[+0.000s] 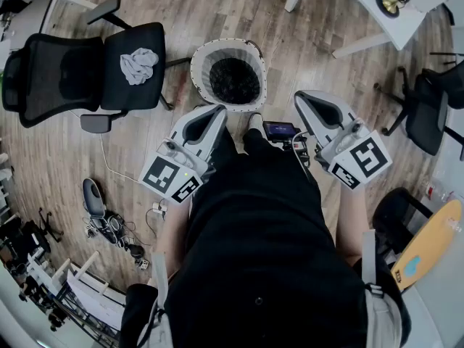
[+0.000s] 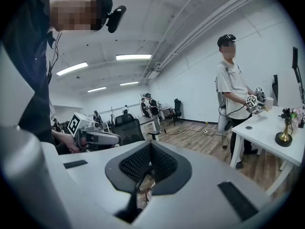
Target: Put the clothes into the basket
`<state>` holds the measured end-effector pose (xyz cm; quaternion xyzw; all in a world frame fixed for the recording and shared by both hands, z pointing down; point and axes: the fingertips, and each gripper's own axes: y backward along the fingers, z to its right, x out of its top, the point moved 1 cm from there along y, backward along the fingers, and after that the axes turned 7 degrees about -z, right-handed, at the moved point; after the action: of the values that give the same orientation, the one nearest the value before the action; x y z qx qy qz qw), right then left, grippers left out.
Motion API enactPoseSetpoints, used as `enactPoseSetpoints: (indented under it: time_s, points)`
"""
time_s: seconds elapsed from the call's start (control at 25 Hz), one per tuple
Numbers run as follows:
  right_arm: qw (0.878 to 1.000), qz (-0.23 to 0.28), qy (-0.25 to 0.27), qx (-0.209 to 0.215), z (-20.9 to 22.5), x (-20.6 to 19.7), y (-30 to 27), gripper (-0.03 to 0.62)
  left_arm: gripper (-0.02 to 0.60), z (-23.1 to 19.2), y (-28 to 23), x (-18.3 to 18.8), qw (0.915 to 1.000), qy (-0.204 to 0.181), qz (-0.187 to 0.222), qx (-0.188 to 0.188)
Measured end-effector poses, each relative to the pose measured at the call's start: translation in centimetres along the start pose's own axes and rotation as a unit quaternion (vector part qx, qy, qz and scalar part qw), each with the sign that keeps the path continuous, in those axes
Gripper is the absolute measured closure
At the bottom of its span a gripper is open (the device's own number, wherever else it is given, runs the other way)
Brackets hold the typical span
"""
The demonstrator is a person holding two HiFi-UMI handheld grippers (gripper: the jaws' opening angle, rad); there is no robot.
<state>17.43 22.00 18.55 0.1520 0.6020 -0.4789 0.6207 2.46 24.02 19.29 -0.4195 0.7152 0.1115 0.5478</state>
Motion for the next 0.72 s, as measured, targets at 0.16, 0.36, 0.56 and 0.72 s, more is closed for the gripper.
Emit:
enactPoseSetpoints:
  time_s: [0.16, 0.36, 0.56, 0.72]
  points:
    - [1.000, 0.005, -0.004, -0.005, 0.06, -0.07, -0.01, 0.577, 0.569, -0.09, 0.06, -0.37, 1.0000, 0.000, -0.002, 0.002]
    - [1.000, 0.009, -0.009, -0.006, 0.28, -0.35, 0.20, 0.577, 0.569, -0.10, 0.13, -0.52, 1.0000, -0.001, -0.001, 0.008]
    - [1.000, 0.009, -0.006, -0.002, 0.30, -0.27, 0.05, 0.577, 0.569, -0.20, 0.26, -0.14, 0.9998, -0.008, -0.002, 0.018]
    - [1.000, 0.002, 0.002, 0.004, 0.30, -0.64, -0.09, 0.577, 0.569, 0.07, 0.31, -0.03, 0.9995, -0.012, -0.001, 0.030]
